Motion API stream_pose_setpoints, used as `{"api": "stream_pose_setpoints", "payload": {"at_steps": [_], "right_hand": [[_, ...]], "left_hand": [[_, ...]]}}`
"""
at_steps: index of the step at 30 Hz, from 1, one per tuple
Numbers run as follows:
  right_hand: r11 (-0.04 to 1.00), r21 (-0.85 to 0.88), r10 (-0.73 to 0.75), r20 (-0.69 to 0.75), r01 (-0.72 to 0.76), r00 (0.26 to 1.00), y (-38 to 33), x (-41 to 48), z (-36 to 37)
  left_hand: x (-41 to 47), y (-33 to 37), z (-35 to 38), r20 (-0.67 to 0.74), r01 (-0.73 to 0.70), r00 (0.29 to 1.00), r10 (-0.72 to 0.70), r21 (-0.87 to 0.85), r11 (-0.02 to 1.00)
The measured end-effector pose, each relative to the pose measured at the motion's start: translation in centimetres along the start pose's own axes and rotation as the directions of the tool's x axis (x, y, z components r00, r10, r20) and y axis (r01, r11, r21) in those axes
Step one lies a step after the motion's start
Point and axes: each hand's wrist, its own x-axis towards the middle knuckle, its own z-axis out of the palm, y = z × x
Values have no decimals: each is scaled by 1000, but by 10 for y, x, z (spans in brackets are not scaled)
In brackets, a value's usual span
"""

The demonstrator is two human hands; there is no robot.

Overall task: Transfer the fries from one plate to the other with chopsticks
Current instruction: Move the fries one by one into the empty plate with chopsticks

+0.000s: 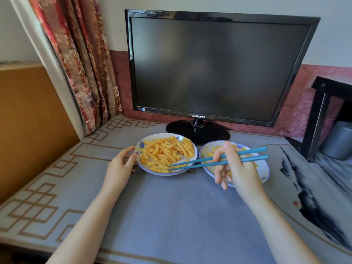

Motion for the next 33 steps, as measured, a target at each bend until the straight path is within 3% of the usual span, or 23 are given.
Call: {"api": "stream_pose_setpoints", "payload": {"at_steps": [11, 20, 27, 33], "right_hand": [[999, 42, -27, 0, 27, 1000, 5, -6, 11], [999, 35, -34, -210, 42, 977, -8, -4, 0], [997, 3, -70, -435, 79, 898, -18, 6, -30], [992, -101, -112, -510, 70, 853, -11, 13, -50]], "left_hand": [[0, 1, 1, -6, 4, 1000, -4, -7, 1000], [0, 0, 1, 1, 2, 1000, -3, 10, 1000], [0, 0, 0, 6, 6, 1000, -6, 2, 1000], [1, -2, 0, 8, 2, 1000, -2, -7, 1000]]}}
